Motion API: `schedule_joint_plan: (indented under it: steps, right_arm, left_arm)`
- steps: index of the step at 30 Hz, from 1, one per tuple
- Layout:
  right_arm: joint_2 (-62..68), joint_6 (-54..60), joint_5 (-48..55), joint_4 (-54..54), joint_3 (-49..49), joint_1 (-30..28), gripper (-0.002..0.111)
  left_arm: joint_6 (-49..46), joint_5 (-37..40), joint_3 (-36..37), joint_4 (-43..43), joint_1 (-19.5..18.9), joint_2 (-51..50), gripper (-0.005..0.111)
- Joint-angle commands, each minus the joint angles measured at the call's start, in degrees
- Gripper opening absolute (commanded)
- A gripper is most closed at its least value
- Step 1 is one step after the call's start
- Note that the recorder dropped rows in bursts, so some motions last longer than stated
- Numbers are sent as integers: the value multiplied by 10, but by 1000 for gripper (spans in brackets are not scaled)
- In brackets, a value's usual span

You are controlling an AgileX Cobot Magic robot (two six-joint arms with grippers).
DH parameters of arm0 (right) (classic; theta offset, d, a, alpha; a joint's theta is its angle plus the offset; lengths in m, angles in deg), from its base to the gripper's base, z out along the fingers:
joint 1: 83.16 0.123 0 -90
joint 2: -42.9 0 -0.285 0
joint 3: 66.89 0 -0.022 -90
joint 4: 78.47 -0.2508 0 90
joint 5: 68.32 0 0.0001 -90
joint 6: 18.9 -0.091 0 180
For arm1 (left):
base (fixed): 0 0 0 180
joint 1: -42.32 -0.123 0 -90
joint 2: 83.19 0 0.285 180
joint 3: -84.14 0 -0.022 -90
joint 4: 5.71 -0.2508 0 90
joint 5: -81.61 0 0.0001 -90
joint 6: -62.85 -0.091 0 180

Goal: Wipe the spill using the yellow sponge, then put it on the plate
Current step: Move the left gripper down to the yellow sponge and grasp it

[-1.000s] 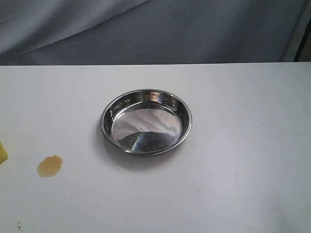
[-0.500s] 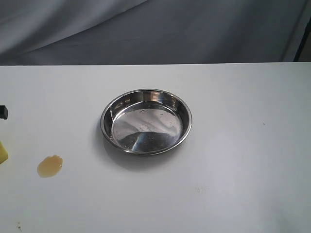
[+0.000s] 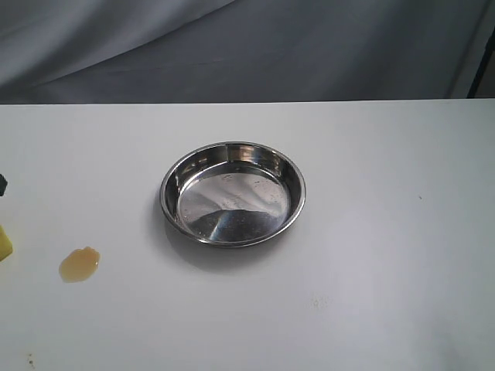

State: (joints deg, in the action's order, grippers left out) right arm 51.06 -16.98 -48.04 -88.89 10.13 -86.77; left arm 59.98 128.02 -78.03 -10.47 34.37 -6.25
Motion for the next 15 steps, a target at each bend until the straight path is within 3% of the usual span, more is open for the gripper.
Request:
schedule_joint_plan:
  steps: [1, 8, 15]
  right_arm:
    - [-4, 1, 0, -2, 2, -3, 0]
    - [-4, 1, 0, -2, 2, -3, 0]
    - [-4, 1, 0, -2, 2, -3, 0]
  left_arm:
    - [-7, 1, 12, -29, 0, -1, 56]
    - [-7, -34, 39, -60, 0, -1, 72]
    - [-8, -37, 56, -70, 0, -3, 73]
